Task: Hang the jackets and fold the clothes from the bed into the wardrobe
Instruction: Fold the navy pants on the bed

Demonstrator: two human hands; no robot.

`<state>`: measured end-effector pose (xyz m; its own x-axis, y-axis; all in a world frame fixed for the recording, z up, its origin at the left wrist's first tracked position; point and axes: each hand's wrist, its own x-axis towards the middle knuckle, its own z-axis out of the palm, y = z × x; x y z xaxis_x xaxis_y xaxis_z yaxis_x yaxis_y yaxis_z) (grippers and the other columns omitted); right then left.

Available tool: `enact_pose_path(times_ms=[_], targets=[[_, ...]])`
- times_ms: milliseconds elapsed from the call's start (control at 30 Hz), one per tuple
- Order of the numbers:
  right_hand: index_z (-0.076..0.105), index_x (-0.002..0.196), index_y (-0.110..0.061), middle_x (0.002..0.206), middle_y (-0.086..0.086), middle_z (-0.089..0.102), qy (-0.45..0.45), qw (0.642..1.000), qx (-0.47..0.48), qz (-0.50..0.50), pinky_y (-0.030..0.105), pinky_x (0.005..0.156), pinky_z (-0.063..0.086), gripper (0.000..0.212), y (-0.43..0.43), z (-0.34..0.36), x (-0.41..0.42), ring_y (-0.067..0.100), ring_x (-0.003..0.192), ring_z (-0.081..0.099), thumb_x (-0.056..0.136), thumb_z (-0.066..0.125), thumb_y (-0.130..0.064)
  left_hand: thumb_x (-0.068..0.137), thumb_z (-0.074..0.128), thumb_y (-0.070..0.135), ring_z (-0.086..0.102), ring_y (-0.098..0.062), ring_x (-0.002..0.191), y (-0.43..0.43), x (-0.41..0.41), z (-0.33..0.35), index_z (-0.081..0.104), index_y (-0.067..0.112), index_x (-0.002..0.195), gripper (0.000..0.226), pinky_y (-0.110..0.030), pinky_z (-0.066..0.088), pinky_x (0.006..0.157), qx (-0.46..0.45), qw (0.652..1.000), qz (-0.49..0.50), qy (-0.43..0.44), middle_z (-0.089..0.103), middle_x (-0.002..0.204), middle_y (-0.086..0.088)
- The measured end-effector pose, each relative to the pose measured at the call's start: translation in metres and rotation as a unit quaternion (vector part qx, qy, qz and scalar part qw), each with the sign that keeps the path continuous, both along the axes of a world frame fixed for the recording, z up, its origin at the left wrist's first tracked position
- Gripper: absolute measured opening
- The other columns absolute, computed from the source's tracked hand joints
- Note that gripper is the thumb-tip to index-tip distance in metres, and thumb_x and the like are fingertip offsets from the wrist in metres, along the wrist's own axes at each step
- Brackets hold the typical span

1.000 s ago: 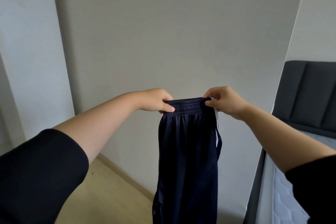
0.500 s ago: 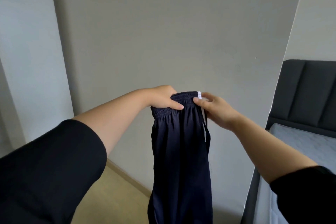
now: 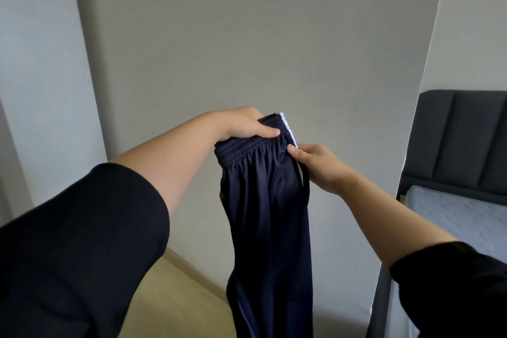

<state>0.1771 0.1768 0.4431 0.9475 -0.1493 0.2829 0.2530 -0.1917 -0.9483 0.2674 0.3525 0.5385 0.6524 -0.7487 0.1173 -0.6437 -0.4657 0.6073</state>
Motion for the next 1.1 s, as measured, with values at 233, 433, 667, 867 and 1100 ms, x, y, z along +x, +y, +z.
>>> enact_pose_path(times_ms=[233,433,667,867,1100], targets=[[0.066,0.108,-0.008,0.117,0.007,0.068,0.156,0.983,0.075,-0.063,0.037,0.098,0.048,0.044,-0.025,-0.076,-0.014,0.019,0.108,0.064,0.093,0.052,-0.047,0.091,0.060,0.038,0.064,-0.022,0.078,-0.028,-0.014,0.000,0.067,0.008,0.090,0.031,-0.028,0.048,0.072,-0.100,0.995,0.023,-0.013,0.068,0.088,-0.004],[0.032,0.055,-0.010,0.056,0.002,0.035,0.015,0.913,-0.010,-0.407,0.031,0.048,0.027,0.058,-0.048,-0.012,-0.031,0.019,0.055,0.033,0.095,0.048,-0.049,0.091,0.056,0.039,0.053,-0.013,0.062,-0.058,-0.040,0.016,0.052,0.015,0.066,0.035,-0.025,0.037,0.055,-0.192,0.976,0.047,-0.089,0.056,0.069,0.004],[0.046,0.049,-0.012,0.055,0.004,0.053,-0.073,0.790,-0.105,-0.600,0.031,0.049,0.029,0.057,-0.099,0.058,-0.124,0.020,0.053,0.049,0.090,0.049,-0.052,0.092,0.055,0.037,0.050,-0.004,0.061,-0.107,-0.110,0.041,0.053,0.019,0.063,0.034,-0.021,0.033,0.052,-0.277,0.954,-0.008,-0.112,0.055,0.067,0.008],[0.052,0.057,-0.012,0.056,-0.001,0.052,-0.100,0.689,-0.151,-0.702,0.028,0.048,0.027,0.051,-0.137,0.114,-0.259,0.017,0.053,0.046,0.087,0.048,-0.053,0.094,0.052,0.036,0.050,-0.006,0.060,-0.169,-0.213,0.054,0.053,0.018,0.064,0.035,-0.021,0.035,0.052,-0.342,0.933,-0.091,-0.072,0.055,0.065,0.006],[0.054,0.064,-0.011,0.057,0.001,0.048,-0.139,0.535,-0.220,-0.804,0.030,0.050,0.026,0.046,-0.152,0.182,-0.435,0.029,0.063,0.046,0.089,0.048,-0.049,0.096,0.051,0.037,0.054,-0.012,0.067,-0.238,-0.368,0.076,0.058,0.014,0.078,0.030,-0.025,0.040,0.057,-0.416,0.879,-0.225,0.063,0.057,0.072,0.003]])
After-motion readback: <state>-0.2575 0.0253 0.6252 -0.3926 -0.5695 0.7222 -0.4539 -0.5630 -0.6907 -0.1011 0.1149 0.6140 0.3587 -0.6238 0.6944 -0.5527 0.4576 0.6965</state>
